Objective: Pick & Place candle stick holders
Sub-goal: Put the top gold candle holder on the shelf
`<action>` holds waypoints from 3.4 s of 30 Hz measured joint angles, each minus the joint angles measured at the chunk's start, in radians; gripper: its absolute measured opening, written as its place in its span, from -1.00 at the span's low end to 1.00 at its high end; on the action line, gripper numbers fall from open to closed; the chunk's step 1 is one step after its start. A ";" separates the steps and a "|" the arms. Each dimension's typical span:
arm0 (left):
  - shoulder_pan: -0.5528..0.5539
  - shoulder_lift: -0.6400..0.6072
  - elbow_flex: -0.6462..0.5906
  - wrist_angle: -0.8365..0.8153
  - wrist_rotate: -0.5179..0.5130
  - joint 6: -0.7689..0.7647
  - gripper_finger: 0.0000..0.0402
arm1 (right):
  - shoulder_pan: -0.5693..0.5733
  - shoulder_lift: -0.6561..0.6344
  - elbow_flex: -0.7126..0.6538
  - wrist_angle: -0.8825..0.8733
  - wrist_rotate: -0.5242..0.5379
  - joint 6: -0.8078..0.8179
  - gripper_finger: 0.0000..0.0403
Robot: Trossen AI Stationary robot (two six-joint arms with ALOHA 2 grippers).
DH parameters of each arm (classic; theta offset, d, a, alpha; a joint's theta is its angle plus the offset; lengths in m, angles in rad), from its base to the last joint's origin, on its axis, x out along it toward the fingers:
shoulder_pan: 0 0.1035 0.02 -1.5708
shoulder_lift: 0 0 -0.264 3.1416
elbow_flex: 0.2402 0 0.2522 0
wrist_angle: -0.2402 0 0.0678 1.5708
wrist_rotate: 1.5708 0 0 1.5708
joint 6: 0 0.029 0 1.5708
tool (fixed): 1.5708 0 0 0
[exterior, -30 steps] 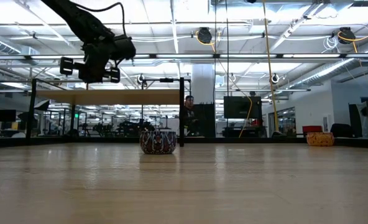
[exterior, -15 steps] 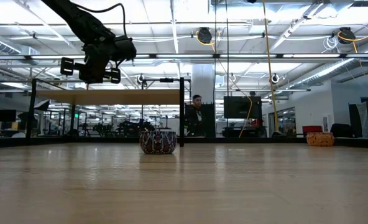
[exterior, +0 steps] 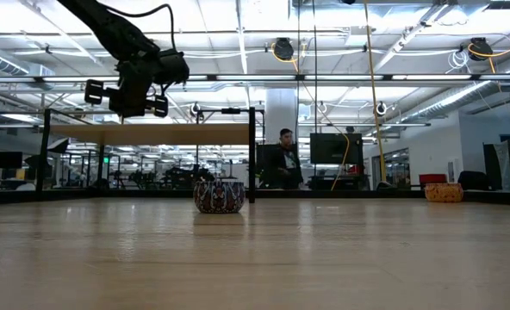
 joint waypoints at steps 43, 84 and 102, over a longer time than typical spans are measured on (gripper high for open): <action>-0.045 -0.110 0.002 -0.038 0.076 0.137 -0.71 | 0.000 -0.006 0.000 0.040 -0.003 0.008 -0.12; -0.095 -0.120 0.000 -0.162 0.100 0.011 -0.12 | 0.000 -0.017 0.000 0.042 -0.003 0.011 -0.12; -0.199 -0.204 0.000 -0.180 0.183 -0.016 -0.10 | 0.000 -0.017 0.000 0.047 -0.001 0.007 -0.12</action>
